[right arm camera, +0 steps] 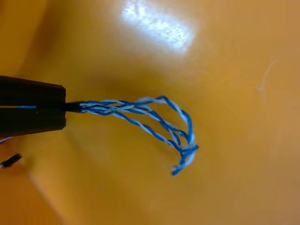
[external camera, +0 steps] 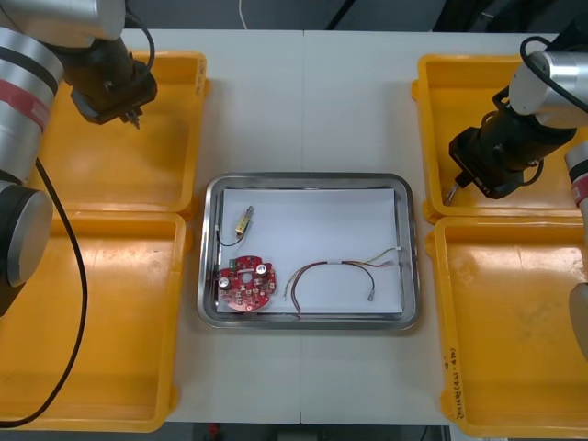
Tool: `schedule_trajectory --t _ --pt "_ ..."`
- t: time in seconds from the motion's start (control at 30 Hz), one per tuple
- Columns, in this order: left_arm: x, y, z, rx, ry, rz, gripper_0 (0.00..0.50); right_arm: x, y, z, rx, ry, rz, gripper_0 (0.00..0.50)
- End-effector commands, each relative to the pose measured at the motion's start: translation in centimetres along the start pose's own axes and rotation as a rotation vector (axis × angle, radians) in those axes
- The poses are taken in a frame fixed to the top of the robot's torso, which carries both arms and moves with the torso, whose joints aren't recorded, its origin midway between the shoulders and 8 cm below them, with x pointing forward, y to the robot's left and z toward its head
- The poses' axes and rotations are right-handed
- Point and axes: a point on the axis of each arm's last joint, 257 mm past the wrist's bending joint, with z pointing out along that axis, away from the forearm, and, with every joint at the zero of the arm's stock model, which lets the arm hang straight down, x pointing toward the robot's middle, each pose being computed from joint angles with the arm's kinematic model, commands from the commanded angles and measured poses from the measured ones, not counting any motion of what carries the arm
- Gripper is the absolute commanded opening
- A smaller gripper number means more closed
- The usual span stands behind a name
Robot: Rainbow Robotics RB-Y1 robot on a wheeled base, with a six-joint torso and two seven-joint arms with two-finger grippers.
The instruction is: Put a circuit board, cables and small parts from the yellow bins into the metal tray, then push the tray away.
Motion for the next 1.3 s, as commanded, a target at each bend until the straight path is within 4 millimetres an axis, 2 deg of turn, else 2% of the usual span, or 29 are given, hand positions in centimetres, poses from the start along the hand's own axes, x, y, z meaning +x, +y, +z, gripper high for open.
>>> schedule_trajectory --t 0.03,0.23,0.33,0.37,0.53,0.7,0.77,1.0,1.3 --pt "-2.8 -0.6 -4.9 0.03 -0.068 0.131 0.001 -2.4 -1.0 -4.2 -0.012 -0.042 0.009 0.0" --pt "-0.6 -0.2 -6.2 0.032 -0.054 0.173 0.002 -2.4 -2.2 -7.8 0.024 -0.042 -0.059 0.0" --pt "0.6 -0.6 -7.0 0.032 -0.048 0.197 0.001 -2.6 -2.9 -9.5 0.027 -0.039 -0.101 0.0" --pt "0.6 -0.6 -7.0 0.032 -0.048 0.197 0.001 -2.6 -2.9 -9.5 0.027 -0.039 -0.101 0.0" --pt "3.3 -1.1 -8.3 0.042 -0.025 0.231 0.0 -4.9 -2.3 -12.8 -0.042 -0.109 -0.233 0.0" --pt "5.6 -1.2 -8.8 0.051 -0.023 0.271 0.001 -5.7 -1.5 -15.0 -0.066 -0.176 -0.358 0.0" --pt "6.9 -1.4 -9.0 0.049 -0.022 0.275 0.001 -5.6 -0.8 -16.0 -0.084 -0.204 -0.421 0.0" --pt "8.8 -2.4 -9.7 0.089 -0.035 0.312 0.0 -4.4 1.1 -18.1 -0.141 -0.249 -0.608 0.0" --pt "9.1 -3.3 -10.6 0.123 -0.047 0.329 0.001 -1.4 3.6 -20.7 -0.23 -0.278 -0.815 0.0"
